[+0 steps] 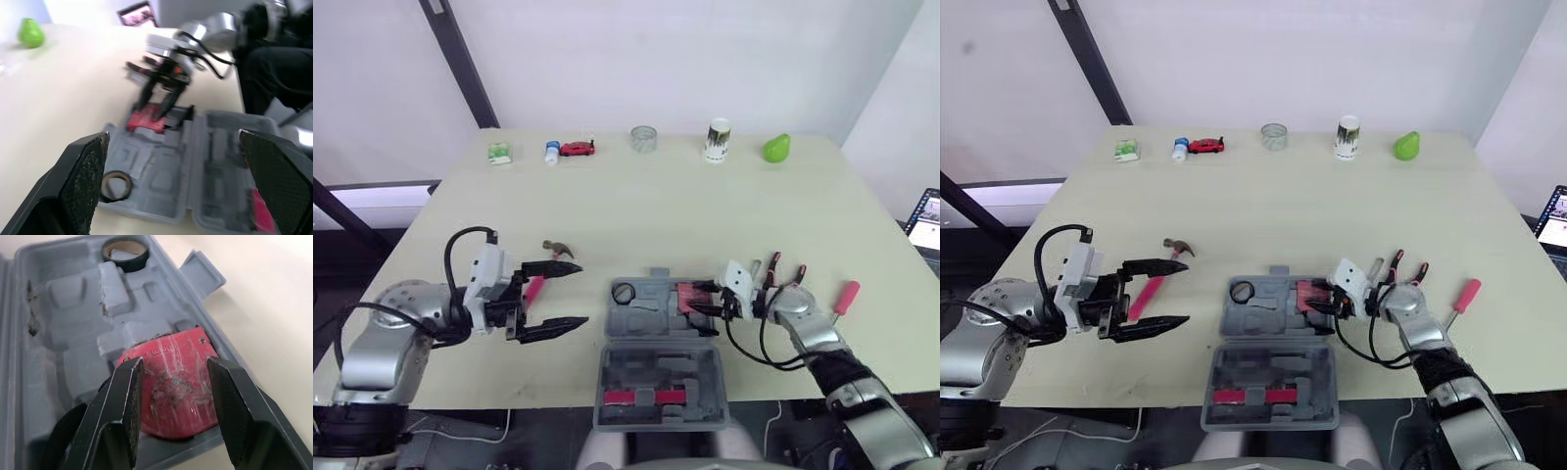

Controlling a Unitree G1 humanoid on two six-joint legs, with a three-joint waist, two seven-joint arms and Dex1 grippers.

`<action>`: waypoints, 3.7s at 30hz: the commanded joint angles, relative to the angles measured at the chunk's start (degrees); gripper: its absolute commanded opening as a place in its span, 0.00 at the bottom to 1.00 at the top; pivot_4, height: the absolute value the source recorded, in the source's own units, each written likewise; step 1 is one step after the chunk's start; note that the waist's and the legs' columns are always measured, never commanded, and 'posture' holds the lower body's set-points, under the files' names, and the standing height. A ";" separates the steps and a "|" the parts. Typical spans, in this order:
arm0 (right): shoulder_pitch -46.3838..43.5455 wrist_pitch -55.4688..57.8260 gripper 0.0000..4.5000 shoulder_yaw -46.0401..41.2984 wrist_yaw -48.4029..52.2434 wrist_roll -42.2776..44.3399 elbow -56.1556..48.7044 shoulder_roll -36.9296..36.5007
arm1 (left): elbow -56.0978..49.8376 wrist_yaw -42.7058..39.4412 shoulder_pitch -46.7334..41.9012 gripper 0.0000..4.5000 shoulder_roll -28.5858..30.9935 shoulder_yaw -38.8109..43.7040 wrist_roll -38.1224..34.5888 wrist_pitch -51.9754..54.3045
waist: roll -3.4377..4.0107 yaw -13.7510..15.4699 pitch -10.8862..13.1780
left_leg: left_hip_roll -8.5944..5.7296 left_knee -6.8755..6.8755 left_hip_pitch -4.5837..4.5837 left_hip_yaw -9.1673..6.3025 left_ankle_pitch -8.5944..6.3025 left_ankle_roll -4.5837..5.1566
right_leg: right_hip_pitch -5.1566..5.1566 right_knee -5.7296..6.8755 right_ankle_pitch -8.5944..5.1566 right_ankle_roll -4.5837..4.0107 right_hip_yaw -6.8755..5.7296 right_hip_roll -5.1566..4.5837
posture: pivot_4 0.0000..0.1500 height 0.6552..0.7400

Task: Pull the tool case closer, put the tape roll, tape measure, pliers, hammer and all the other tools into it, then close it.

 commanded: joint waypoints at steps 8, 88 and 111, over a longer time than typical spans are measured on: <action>12.15 -2.83 0.48 -12.31 -4.54 9.89 -22.49 -4.57 | -2.44 9.38 8.77 1.00 -4.52 9.55 -2.33 0.77 | 0.96 0.12 0.79 | -0.15 -0.05 -1.27 -0.01 0.02 -0.01 | -1.18 -0.01 0.04 0.08 -0.08 -0.19 | 1.00 1.00; 25.16 17.66 0.99 -19.18 -54.21 4.25 -30.08 16.63 | -11.33 6.61 -16.91 1.00 -2.57 -4.99 -7.19 8.17 | 0.79 -0.21 0.89 | -0.09 0.02 -1.90 -0.03 0.20 -0.27 | -1.85 0.15 -0.01 0.01 -0.14 0.67 | 1.00 1.00; 22.96 16.73 0.22 -22.44 -57.72 3.57 -26.51 16.62 | -12.15 6.16 -14.79 1.00 -2.39 -4.21 -7.12 7.60 | 0.78 -0.02 0.88 | -0.09 0.05 -1.90 -0.03 0.22 -0.31 | -1.84 0.18 0.00 0.02 -0.12 0.65 | 1.00 1.00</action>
